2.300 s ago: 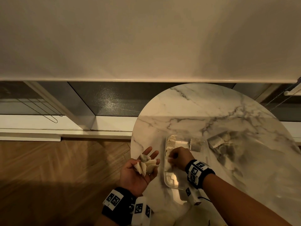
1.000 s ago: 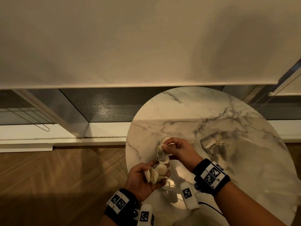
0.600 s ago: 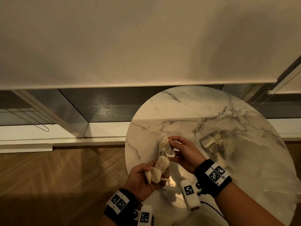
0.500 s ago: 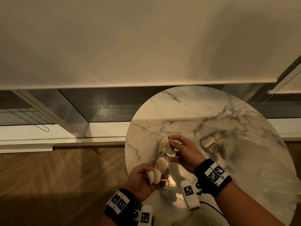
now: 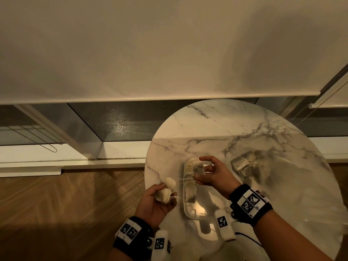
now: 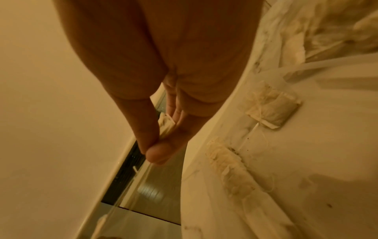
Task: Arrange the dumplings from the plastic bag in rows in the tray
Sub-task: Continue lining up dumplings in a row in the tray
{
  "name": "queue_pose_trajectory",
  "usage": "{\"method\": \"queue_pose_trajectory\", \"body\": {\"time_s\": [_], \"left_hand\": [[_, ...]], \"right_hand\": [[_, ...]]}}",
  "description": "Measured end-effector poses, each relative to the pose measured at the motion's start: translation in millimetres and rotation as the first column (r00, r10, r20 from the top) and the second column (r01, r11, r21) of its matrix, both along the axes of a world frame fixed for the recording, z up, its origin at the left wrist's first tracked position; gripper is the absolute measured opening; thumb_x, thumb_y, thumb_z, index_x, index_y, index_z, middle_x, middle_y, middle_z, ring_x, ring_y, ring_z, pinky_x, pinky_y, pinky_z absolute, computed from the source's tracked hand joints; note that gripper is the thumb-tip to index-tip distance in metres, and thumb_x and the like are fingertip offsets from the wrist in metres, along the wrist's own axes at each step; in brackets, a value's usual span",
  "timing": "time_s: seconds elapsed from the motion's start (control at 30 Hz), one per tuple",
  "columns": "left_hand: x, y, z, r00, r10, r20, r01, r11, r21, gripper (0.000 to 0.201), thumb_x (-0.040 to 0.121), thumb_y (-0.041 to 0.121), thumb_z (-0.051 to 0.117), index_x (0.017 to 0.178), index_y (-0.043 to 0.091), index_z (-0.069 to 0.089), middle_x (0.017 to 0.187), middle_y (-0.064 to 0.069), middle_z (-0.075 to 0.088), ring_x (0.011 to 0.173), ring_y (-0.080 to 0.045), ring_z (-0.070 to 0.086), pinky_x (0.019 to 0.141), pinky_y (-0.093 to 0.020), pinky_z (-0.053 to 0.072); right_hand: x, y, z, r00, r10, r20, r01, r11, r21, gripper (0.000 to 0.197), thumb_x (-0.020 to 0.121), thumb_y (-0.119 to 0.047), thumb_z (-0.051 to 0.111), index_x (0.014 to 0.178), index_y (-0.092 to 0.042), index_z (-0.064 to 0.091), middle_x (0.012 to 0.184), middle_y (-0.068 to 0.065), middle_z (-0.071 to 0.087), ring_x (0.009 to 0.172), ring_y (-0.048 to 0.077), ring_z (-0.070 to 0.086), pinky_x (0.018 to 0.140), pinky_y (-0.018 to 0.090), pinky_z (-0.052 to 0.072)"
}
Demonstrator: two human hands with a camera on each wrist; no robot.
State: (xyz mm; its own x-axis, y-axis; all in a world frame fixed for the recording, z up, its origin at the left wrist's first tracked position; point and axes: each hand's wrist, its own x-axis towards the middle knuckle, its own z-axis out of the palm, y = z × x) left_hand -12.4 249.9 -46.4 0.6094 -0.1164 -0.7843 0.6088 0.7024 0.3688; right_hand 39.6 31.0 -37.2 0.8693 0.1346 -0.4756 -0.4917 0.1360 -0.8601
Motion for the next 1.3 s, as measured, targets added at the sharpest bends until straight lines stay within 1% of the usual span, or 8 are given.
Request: {"method": "queue_pose_trajectory", "body": {"time_s": [0.1, 0.27, 0.5, 0.63, 0.73, 1.0, 1.13, 1.3], "left_hand": [[2, 9, -2, 0.999, 0.050, -0.002, -0.050, 0.999, -0.007, 0.033, 0.076, 0.014, 0.064, 0.105, -0.002, 0.060, 0.079, -0.018, 0.065, 0.069, -0.028, 0.063, 0.057, -0.035, 0.055], [5, 23, -6, 0.995, 0.093, -0.017, -0.094, 0.995, -0.027, 0.035, 0.076, 0.014, 0.064, 0.108, -0.001, 0.060, 0.081, -0.017, 0.064, 0.067, -0.025, 0.063, 0.057, -0.034, 0.056], [6, 38, -5, 0.985, 0.174, 0.012, -0.173, 0.983, -0.066, 0.043, 0.061, 0.012, 0.078, 0.100, 0.000, 0.063, 0.082, -0.016, 0.065, 0.068, -0.024, 0.064, 0.058, -0.033, 0.057], [8, 46, -6, 0.972, 0.235, 0.028, -0.232, 0.970, -0.079, 0.029, 0.076, 0.015, 0.062, 0.101, 0.001, 0.063, 0.083, -0.014, 0.065, 0.070, -0.021, 0.064, 0.058, -0.030, 0.056], [8, 49, -5, 0.969, 0.243, 0.037, -0.240, 0.967, -0.084, 0.028, 0.079, 0.016, 0.061, 0.102, 0.001, 0.064, 0.083, -0.014, 0.066, 0.070, -0.021, 0.064, 0.058, -0.030, 0.056], [4, 42, -8, 0.973, 0.231, 0.004, -0.230, 0.970, -0.079, 0.032, 0.075, 0.015, 0.062, 0.104, -0.001, 0.062, 0.079, -0.014, 0.066, 0.071, -0.022, 0.062, 0.058, -0.030, 0.056], [3, 40, -9, 0.974, 0.226, 0.002, -0.225, 0.972, -0.063, 0.032, 0.075, 0.015, 0.063, 0.103, 0.000, 0.061, 0.077, -0.013, 0.066, 0.070, -0.021, 0.062, 0.057, -0.031, 0.056], [0, 40, -11, 0.973, 0.229, -0.012, -0.229, 0.972, -0.059, 0.034, 0.076, 0.015, 0.065, 0.107, 0.001, 0.061, 0.079, -0.014, 0.065, 0.070, -0.022, 0.062, 0.057, -0.031, 0.056]], "right_hand": [[-2, 0, -1, 1.000, 0.017, 0.005, -0.017, 0.997, -0.078, 0.053, 0.074, 0.011, 0.077, 0.116, -0.012, 0.057, 0.096, 0.024, 0.062, 0.089, 0.042, 0.069, 0.074, 0.044, 0.060], [-4, 0, -1, 0.992, 0.124, -0.020, -0.125, 0.958, -0.258, 0.039, 0.076, 0.003, 0.080, 0.107, -0.007, 0.059, 0.086, 0.019, 0.065, 0.072, 0.026, 0.071, 0.063, 0.035, 0.061], [-8, -9, -16, 0.956, 0.289, -0.038, -0.267, 0.814, -0.516, 0.017, 0.087, -0.010, 0.072, 0.103, -0.016, 0.067, 0.097, 0.013, 0.068, 0.071, 0.018, 0.070, 0.068, 0.031, 0.062], [-9, -15, -28, 0.914, 0.392, -0.106, -0.368, 0.688, -0.626, 0.026, 0.094, -0.006, 0.060, 0.113, -0.023, 0.069, 0.096, -0.001, 0.066, 0.080, 0.015, 0.072, 0.070, 0.019, 0.058], [-9, -16, -32, 0.908, 0.403, -0.114, -0.363, 0.621, -0.695, 0.027, 0.090, -0.015, 0.069, 0.115, -0.025, 0.067, 0.095, -0.004, 0.063, 0.073, 0.012, 0.069, 0.063, 0.015, 0.055], [0, -5, -32, 0.835, 0.519, -0.183, -0.472, 0.505, -0.723, 0.020, 0.081, -0.028, 0.080, 0.095, -0.015, 0.074, 0.086, 0.002, 0.074, 0.069, 0.008, 0.064, 0.067, 0.022, 0.055], [3, 2, -39, 0.726, 0.621, -0.296, -0.575, 0.311, -0.757, 0.015, 0.087, -0.032, 0.072, 0.099, -0.022, 0.073, 0.096, -0.005, 0.070, 0.090, 0.012, 0.064, 0.079, 0.023, 0.052], [6, 15, -49, 0.634, 0.667, -0.392, -0.690, 0.259, -0.676, 0.016, 0.091, -0.023, 0.067, 0.107, -0.021, 0.072, 0.097, -0.004, 0.068, 0.072, 0.005, 0.059, 0.062, 0.017, 0.049]]}}
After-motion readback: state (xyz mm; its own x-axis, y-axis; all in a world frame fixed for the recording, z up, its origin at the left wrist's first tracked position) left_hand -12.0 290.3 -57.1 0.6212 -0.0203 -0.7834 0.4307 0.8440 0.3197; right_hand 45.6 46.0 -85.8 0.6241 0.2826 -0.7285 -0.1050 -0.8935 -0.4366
